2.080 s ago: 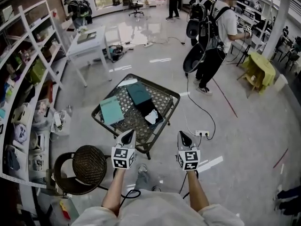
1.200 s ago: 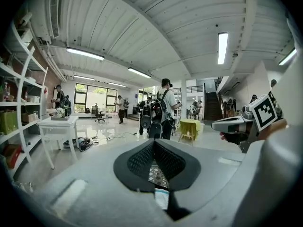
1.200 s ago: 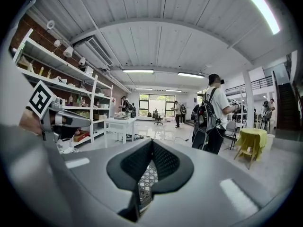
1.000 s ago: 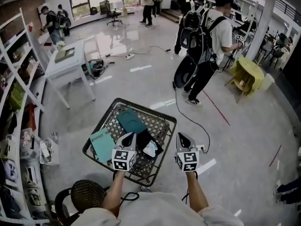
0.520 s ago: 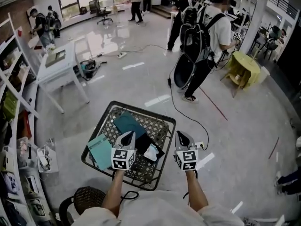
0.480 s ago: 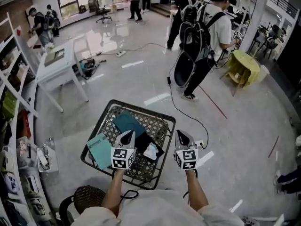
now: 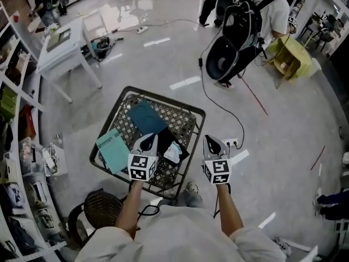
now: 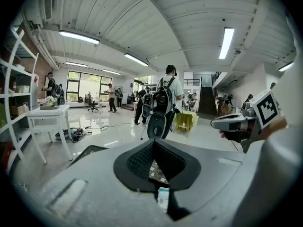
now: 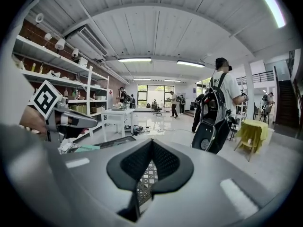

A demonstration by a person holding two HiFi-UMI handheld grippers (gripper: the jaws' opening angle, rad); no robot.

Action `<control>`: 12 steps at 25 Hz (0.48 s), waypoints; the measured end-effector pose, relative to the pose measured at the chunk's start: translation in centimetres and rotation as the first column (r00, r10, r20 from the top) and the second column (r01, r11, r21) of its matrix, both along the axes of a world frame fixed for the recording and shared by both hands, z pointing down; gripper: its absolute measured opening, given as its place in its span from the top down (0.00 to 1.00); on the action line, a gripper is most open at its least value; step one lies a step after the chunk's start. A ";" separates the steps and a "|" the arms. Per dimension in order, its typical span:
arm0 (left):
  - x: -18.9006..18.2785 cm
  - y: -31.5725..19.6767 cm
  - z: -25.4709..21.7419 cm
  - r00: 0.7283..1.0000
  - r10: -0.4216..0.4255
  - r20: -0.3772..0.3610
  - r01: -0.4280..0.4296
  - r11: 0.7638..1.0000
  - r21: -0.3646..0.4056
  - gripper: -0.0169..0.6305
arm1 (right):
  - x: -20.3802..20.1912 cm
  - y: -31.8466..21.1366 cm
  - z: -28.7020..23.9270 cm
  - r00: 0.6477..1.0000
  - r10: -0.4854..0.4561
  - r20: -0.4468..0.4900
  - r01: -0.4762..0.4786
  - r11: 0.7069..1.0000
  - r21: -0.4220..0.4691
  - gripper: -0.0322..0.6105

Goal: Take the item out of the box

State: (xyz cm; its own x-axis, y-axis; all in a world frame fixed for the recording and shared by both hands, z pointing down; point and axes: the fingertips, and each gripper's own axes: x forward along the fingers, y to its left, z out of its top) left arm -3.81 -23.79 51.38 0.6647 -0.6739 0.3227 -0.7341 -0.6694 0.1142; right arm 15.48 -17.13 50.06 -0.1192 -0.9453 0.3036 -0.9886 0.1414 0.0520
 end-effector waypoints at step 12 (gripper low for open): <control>2.8 2.9 4.5 0.995 -0.045 0.085 0.052 0.995 -0.084 0.96 | 2.0 1.0 5.2 0.993 -0.096 0.068 0.102 0.990 -0.098 0.95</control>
